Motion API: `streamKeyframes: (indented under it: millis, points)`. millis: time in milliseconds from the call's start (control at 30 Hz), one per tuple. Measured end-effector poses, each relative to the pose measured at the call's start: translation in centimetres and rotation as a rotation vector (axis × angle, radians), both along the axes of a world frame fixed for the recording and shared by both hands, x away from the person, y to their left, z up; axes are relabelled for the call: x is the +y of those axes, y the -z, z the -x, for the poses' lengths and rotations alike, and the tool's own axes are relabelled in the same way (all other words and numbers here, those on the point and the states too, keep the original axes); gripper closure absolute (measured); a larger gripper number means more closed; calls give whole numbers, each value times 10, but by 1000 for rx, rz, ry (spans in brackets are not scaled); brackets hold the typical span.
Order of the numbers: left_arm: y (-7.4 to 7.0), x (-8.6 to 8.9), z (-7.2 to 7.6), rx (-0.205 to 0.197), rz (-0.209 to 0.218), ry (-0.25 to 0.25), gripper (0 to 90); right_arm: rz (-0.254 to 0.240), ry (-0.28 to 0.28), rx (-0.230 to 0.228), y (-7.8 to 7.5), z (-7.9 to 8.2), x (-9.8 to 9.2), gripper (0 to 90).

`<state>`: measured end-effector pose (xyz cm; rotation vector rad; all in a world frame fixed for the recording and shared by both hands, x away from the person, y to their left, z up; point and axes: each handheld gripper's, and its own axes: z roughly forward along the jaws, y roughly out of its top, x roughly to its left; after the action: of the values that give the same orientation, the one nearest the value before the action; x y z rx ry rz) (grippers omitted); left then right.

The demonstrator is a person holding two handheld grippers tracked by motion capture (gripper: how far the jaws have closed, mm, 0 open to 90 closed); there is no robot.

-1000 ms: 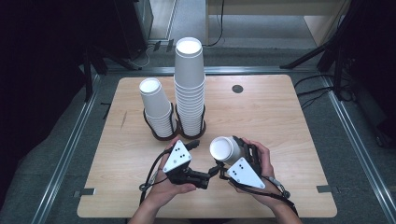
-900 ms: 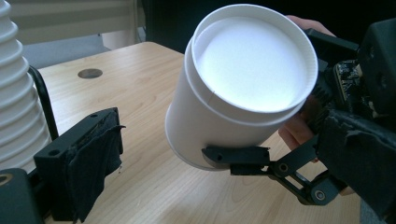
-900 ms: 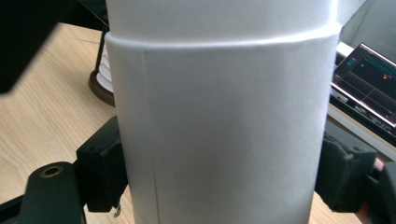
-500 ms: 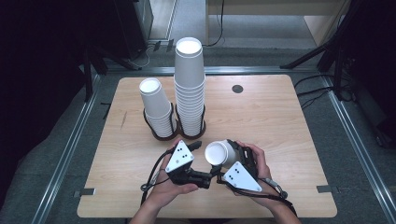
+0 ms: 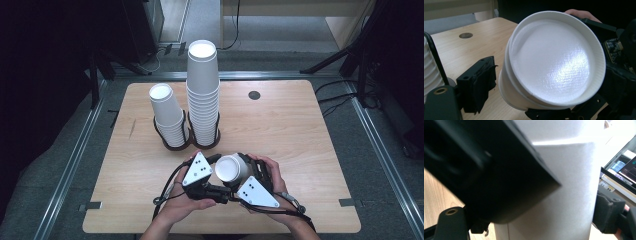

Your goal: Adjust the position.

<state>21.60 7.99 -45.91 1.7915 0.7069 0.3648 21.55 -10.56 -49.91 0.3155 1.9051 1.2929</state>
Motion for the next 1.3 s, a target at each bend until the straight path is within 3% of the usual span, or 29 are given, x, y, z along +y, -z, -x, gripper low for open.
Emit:
streamKeyframes:
  millis: [300,667,1067,1233,1300]
  points:
    - [-1,0,0,15,-9,-1,136,5,1,-13,0,1,1,184]
    - [0,0,-3,32,-48,-3,188,20,6,-11,3,1,4,182]
    - [-2,3,-3,32,-39,-14,226,19,42,-22,3,2,6,142]
    - [-2,7,-5,34,-29,-22,230,28,49,3,2,0,6,133]
    - [-2,11,-7,31,-14,-39,231,26,58,8,2,0,5,84]
